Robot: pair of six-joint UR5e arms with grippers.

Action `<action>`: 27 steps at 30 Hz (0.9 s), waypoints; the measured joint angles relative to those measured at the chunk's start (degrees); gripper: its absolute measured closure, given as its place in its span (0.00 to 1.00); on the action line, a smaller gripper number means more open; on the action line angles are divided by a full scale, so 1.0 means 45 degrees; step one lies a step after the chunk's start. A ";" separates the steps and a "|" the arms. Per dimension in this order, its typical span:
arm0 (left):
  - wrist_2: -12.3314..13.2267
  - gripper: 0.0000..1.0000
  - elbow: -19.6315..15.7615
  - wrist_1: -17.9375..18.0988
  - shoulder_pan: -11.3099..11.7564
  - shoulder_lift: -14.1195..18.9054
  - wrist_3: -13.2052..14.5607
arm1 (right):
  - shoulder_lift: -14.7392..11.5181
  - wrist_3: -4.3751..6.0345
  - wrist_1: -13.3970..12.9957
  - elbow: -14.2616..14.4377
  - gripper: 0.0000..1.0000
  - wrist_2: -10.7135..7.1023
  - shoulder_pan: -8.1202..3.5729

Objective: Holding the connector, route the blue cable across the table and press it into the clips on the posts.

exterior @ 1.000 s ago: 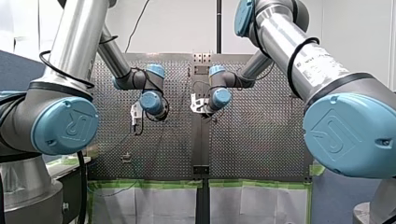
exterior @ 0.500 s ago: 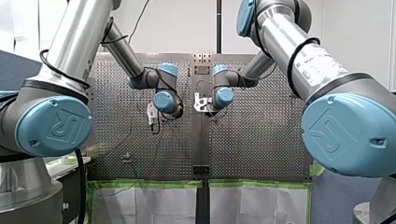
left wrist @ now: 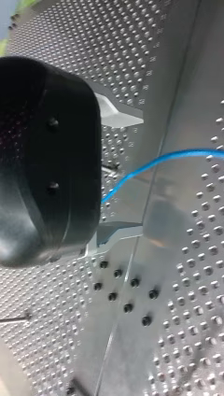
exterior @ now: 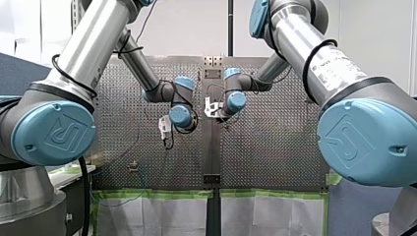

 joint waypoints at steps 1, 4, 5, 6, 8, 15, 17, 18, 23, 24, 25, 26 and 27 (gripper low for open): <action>-0.0110 0.00 0.0045 0.0017 0.0013 -0.0073 -0.0019 | 0.0001 0.0000 -0.0002 0.0000 1.00 0.0001 0.0001; -0.0282 0.00 0.0261 0.0005 0.0061 -0.0315 -0.0067 | -0.0001 0.0000 -0.0012 0.0000 1.00 0.0001 0.0017; -0.0312 0.00 0.0343 0.0007 0.0072 -0.0399 -0.0092 | -0.0002 0.0000 -0.0013 0.0001 1.00 0.0001 0.0024; -0.0339 0.00 0.0421 0.0021 0.0081 -0.0477 -0.0127 | -0.0002 0.0001 -0.0011 0.0000 1.00 0.0000 0.0032; -0.0420 0.00 0.0585 0.0134 0.0093 -0.0596 -0.0241 | -0.0005 0.0001 -0.0007 0.0001 1.00 -0.0010 0.0040; -0.0496 0.00 0.1098 0.0384 0.0170 -0.0737 -0.0507 | -0.0020 0.0000 -0.0018 -0.0002 1.00 -0.0037 0.0049; -0.0467 0.00 0.1205 0.0370 0.0196 -0.0835 -0.0561 | -0.0020 0.0000 -0.0019 -0.0001 1.00 -0.0038 0.0049; -0.0439 0.00 0.1247 0.0341 0.0203 -0.0892 -0.0581 | -0.0020 0.0000 -0.0019 -0.0001 1.00 -0.0039 0.0049; -0.0382 0.00 0.1400 0.0203 0.0227 -0.1165 -0.0659 | -0.0026 0.0000 -0.0018 0.0000 1.00 -0.0052 0.0049; -0.0389 0.00 0.1433 0.0180 0.0229 -0.1182 -0.0664 | -0.0029 0.0000 -0.0019 0.0000 1.00 -0.0054 0.0049; -0.0410 0.00 0.1472 0.0150 0.0231 -0.1196 -0.0667 | -0.0030 0.0000 -0.0016 0.0000 1.00 -0.0055 0.0049; -0.0431 0.00 0.1493 0.0133 0.0232 -0.1203 -0.0672 | -0.0032 0.0000 -0.0012 -0.0002 1.00 -0.0057 0.0048; -0.0455 0.00 0.1508 0.0121 0.0232 -0.1206 -0.0676 | -0.0035 0.0000 -0.0009 -0.0003 1.00 -0.0057 0.0048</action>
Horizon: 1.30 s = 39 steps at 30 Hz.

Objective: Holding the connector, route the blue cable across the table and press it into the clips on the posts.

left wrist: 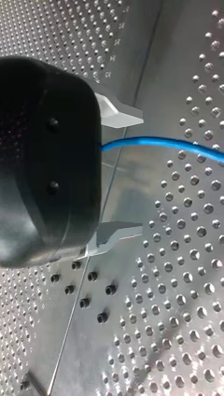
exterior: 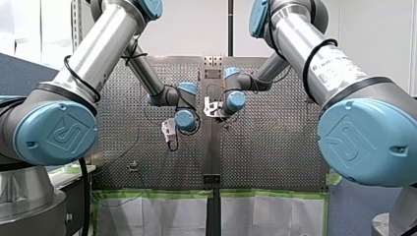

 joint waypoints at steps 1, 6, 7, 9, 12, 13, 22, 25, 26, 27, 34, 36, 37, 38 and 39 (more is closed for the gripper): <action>-0.0047 0.00 0.0013 -0.0010 -0.0006 -0.0002 -0.0009 | -0.0001 0.0000 0.0002 0.0001 1.00 -0.0001 0.0001; -0.0358 0.47 0.0029 0.0034 -0.0069 0.0002 -0.0047 | -0.0005 0.0000 0.0007 0.0003 1.00 -0.0001 -0.0014; -0.0406 0.61 0.0033 0.0046 -0.0079 0.0004 -0.0058 | -0.0005 0.0000 0.0009 0.0003 1.00 -0.0001 -0.0018; -0.0447 0.81 0.0034 0.0046 -0.0085 0.0006 -0.0097 | -0.0006 0.0001 0.0008 0.0000 1.00 -0.0001 -0.0028; -0.0448 0.98 0.0035 0.0031 -0.0095 0.0022 -0.0236 | -0.0005 0.0001 0.0009 0.0002 1.00 -0.0001 -0.0029; -0.0444 0.98 0.0035 0.0023 -0.0106 0.0022 -0.0283 | -0.0005 0.0001 0.0009 0.0003 1.00 -0.0001 -0.0030; -0.0488 0.98 0.0041 -0.0094 -0.0154 0.0101 -0.0376 | -0.0005 0.0001 0.0009 0.0004 1.00 -0.0001 -0.0015; -0.0628 0.98 0.0039 -0.0298 -0.0164 0.0209 -0.0460 | -0.0018 -0.0019 0.0022 0.0002 1.00 -0.0002 -0.0021; -0.0686 0.98 0.0038 -0.0367 -0.0166 0.0260 -0.0479 | -0.0040 -0.0030 0.0035 0.0001 1.00 -0.0003 -0.0025; -0.0747 0.98 0.0037 -0.0439 -0.0169 0.0319 -0.0493 | -0.0097 -0.0040 0.0069 0.0002 1.00 -0.0005 -0.0024; -0.0974 0.98 0.0034 -0.1095 -0.0213 0.0992 -0.0455 | -0.0744 -0.0007 0.0459 0.0004 1.00 -0.0017 -0.0044; -0.0984 0.98 0.0033 -0.1242 -0.0241 0.1170 -0.0381 | -0.0971 0.0027 0.0666 0.0004 1.00 -0.0019 -0.0065; -0.0987 0.98 0.0033 -0.1300 -0.0262 0.1296 -0.0327 | -0.1063 0.0062 0.0751 0.0003 1.00 -0.0019 -0.0075; -0.0986 0.98 0.0033 -0.1332 -0.0275 0.1388 -0.0292 | -0.1151 0.0106 0.0832 0.0004 1.00 -0.0020 -0.0083; -0.0984 0.98 0.0033 -0.1360 -0.0284 0.1476 -0.0267 | -0.1266 0.0178 0.0940 0.0004 1.00 -0.0020 -0.0094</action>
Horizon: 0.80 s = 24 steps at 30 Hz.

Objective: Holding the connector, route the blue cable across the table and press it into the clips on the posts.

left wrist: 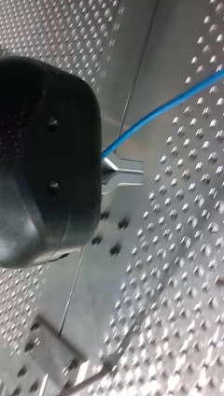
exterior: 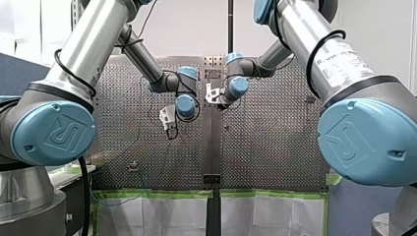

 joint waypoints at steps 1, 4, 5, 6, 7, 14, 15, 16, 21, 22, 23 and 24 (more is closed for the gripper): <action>0.0003 0.98 0.0000 -0.0046 -0.0010 0.0124 0.0026 | -0.0085 0.0048 0.0064 0.0001 1.00 0.0000 -0.0006; 0.0008 0.98 0.0000 -0.0224 -0.0020 0.0446 0.0092 | -0.0384 0.0140 0.0179 0.0000 1.00 0.0000 -0.0016; 0.0006 0.98 0.0000 -0.0298 -0.0020 0.0547 0.0113 | -0.0477 0.0167 0.0200 0.0002 1.00 -0.0001 -0.0020; 0.0003 0.98 0.0000 -0.0378 -0.0020 0.0655 0.0130 | -0.0600 0.0221 0.0246 0.0011 1.00 -0.0001 -0.0034; -0.0007 0.98 0.0000 -0.0493 -0.0021 0.0808 0.0151 | -0.0688 0.0272 0.0288 0.0014 1.00 0.0000 -0.0047; -0.0114 0.98 0.0000 -0.0941 -0.0023 0.1578 0.0205 | -0.1427 0.0628 0.0848 0.0033 1.00 -0.0198 -0.0093; -0.0117 0.98 0.0000 -0.0959 -0.0023 0.1677 0.0207 | -0.1556 0.0642 0.0936 0.0034 1.00 -0.0221 -0.0093; -0.0120 0.98 0.0000 -0.0980 -0.0023 0.1809 0.0209 | -0.1653 0.0647 0.0999 0.0036 1.00 -0.0232 -0.0092; -0.0075 0.98 0.0000 -0.1154 -0.0002 0.2365 0.0250 | -0.2248 0.0603 0.1398 0.0036 1.00 -0.0252 -0.0053; -0.0044 0.98 0.0003 -0.1206 0.0012 0.2515 0.0287 | -0.2351 0.0598 0.1459 0.0036 1.00 -0.0253 -0.0042; -0.0009 0.98 0.0007 -0.1254 0.0020 0.2620 0.0316 | -0.2454 0.0594 0.1513 0.0037 1.00 -0.0259 -0.0030; 0.0037 0.98 0.0007 -0.1305 0.0023 0.2722 0.0341 | -0.2595 0.0595 0.1586 0.0038 1.00 -0.0275 -0.0017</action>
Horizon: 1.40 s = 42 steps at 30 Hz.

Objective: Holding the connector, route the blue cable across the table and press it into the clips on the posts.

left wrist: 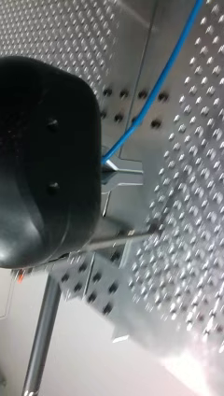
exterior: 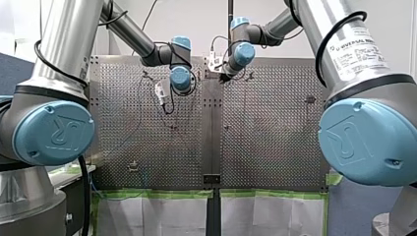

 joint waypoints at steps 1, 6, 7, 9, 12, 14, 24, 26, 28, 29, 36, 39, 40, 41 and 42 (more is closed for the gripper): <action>0.0062 0.98 -0.0002 -0.0057 -0.0005 0.0128 0.0025 | -0.0110 0.0001 0.0054 -0.0001 1.00 -0.0026 0.0008; 0.0293 0.98 0.0005 -0.0166 -0.0082 0.0586 0.0136 | -0.0677 -0.0011 0.0300 0.0093 1.00 -0.0185 -0.0009; 0.0390 0.98 0.0006 -0.0181 -0.0098 0.0716 0.0156 | -0.0778 -0.0016 0.0318 0.0150 1.00 -0.0203 -0.0029; 0.0575 0.98 0.0009 -0.0183 -0.0109 0.0926 0.0160 | -0.1012 -0.0038 0.0339 0.0330 1.00 -0.0246 -0.0080; 0.0885 0.98 0.0072 -0.0173 -0.0079 0.1255 0.0152 | -0.1322 -0.0082 0.0339 0.0605 1.00 -0.0357 -0.0167; 0.1085 0.98 0.0200 -0.0222 -0.0048 0.1484 0.0155 | -0.1523 -0.0095 0.0329 0.0726 1.00 -0.0481 -0.0226; 0.1126 0.98 0.0774 -0.0447 0.0153 0.1638 0.0304 | -0.1931 -0.0171 0.0272 0.0855 1.00 -0.1271 -0.0429; 0.1138 0.98 0.0787 -0.0458 0.0193 0.1453 0.0345 | -0.1848 -0.0178 0.0258 0.0855 1.00 -0.1381 -0.0433; 0.1157 0.98 0.0789 -0.0440 0.0220 0.1236 0.0401 | -0.1740 -0.0183 0.0245 0.0851 1.00 -0.1489 -0.0435; 0.1161 0.98 0.0789 -0.0428 0.0229 0.1151 0.0421 | -0.1681 -0.0188 0.0244 0.0853 1.00 -0.1523 -0.0434; 0.1319 0.98 0.0793 -0.0195 0.0404 0.0686 0.0490 | -0.1232 -0.0227 0.0230 0.0845 1.00 -0.1613 -0.0439; 0.1392 0.98 0.0798 -0.0030 0.0522 0.0584 0.0498 | -0.1006 -0.0278 0.0217 0.0843 1.00 -0.1618 -0.0475; 0.1433 0.98 0.0809 0.0015 0.0573 0.0566 0.0507 | -0.0958 -0.0291 0.0207 0.0843 1.00 -0.1620 -0.0494; 0.1480 0.98 0.0816 0.0045 0.0627 0.0557 0.0517 | -0.0919 -0.0301 0.0195 0.0843 1.00 -0.1630 -0.0517; 0.1544 0.98 0.0821 0.0070 0.0695 0.0551 0.0526 | -0.0884 -0.0309 0.0178 0.0840 1.00 -0.1657 -0.0549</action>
